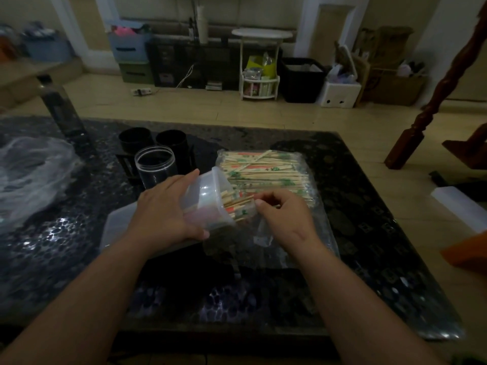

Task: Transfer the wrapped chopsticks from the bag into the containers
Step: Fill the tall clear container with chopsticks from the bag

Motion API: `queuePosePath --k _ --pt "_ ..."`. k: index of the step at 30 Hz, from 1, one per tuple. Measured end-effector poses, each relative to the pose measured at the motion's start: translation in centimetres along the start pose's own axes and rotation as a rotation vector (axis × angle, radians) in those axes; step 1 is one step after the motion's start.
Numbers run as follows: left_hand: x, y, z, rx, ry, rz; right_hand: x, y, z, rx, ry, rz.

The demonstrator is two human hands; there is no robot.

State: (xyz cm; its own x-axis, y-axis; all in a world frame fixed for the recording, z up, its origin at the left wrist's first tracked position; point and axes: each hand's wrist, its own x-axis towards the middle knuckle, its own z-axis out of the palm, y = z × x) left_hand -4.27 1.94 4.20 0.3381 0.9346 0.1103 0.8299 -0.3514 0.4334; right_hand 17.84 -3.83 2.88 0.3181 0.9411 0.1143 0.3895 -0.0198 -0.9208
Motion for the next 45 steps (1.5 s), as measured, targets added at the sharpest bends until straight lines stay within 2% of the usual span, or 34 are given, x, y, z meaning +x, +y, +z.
queuePosePath --k 4,8,10,12,16,21,26,34,45 --pt "0.1 -0.1 0.0 -0.003 0.010 -0.014 0.8 1.4 -0.6 -0.203 -0.094 0.078" --pt "0.2 -0.1 -0.1 -0.016 0.013 -0.027 0.7 2.9 -0.7 -0.679 -0.412 0.175" --pt "0.2 -0.1 -0.1 -0.022 0.013 -0.028 0.2 3.7 -0.2 -0.790 -0.528 0.239" --pt "0.2 0.0 -0.2 -0.028 0.011 -0.030 -0.1 4.7 0.5 -0.829 -0.569 0.305" --pt "0.3 -0.1 -0.2 -0.044 0.012 -0.042 -0.3 6.4 2.0 -0.790 -0.547 0.273" --pt "0.8 -0.5 -0.4 -0.054 0.017 -0.065 -0.1 7.4 3.4 -0.636 -0.348 0.209" --pt "0.9 -0.7 -0.5 -0.085 0.073 -0.082 1.0 7.7 4.2 -0.848 -0.219 0.037" --pt "1.2 -0.8 -0.6 -0.105 0.065 -0.076 5.1 7.3 4.0 -0.955 -0.354 0.071" --pt "1.1 -1.0 -0.7 -0.118 0.056 -0.092 7.0 7.7 4.1 -1.137 -0.317 0.100"
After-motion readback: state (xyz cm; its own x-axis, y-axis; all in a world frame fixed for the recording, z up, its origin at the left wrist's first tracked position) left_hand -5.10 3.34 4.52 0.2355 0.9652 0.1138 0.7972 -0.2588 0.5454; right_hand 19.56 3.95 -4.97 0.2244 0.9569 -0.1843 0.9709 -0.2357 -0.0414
